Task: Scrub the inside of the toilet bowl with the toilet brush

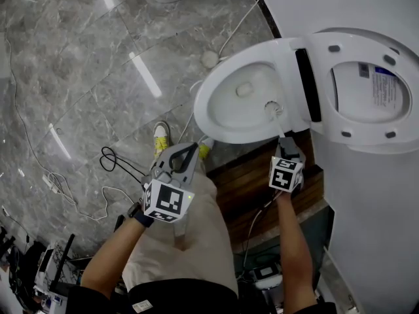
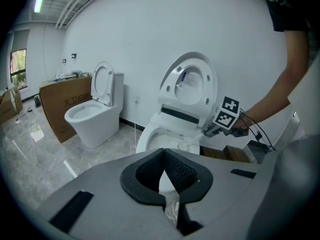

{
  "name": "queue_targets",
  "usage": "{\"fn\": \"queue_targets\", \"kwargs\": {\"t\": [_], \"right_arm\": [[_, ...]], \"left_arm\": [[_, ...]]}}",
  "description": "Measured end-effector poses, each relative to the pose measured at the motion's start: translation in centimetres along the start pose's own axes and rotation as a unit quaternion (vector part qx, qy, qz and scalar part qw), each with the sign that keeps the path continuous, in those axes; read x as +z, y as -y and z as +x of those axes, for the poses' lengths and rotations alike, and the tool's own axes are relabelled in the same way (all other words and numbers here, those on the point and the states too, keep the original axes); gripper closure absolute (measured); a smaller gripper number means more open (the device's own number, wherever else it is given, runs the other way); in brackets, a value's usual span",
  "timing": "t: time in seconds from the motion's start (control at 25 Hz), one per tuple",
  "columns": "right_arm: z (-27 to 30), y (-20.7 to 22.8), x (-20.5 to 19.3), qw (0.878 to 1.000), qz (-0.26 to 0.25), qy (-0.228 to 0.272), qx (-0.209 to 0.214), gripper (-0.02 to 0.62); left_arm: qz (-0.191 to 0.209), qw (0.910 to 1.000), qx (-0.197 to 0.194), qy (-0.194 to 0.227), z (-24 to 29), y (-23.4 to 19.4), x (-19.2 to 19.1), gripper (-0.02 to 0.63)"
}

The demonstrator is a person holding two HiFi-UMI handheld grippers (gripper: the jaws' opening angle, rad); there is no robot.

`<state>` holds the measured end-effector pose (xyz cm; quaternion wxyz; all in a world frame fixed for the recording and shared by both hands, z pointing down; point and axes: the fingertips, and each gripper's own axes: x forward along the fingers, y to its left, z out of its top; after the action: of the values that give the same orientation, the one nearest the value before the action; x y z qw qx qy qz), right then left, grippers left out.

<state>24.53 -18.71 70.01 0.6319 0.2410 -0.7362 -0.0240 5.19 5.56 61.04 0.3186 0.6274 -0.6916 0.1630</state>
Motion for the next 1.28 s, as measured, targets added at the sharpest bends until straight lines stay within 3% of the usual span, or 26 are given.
{"fn": "queue_targets", "kwargs": {"t": [0.6,0.88,1.28], "right_arm": [[-2.1,-5.1,-1.6,0.998,-0.040,-0.017,0.037,0.439],[-3.9,-9.4,-1.7,0.994,-0.069,-0.022,0.086,0.440],[-6.3,-16.0,0.9,0.982,-0.112,0.010,0.152,0.440]], "left_arm": [[-0.015,0.9999,0.005,0.002,-1.4,-1.5,-0.2,0.588],[-0.025,0.9996,0.016,0.005,-1.3,-2.5,-0.1,0.588],[-0.044,0.9988,0.010,0.016,-1.5,-2.5,-0.4,0.588]]}}
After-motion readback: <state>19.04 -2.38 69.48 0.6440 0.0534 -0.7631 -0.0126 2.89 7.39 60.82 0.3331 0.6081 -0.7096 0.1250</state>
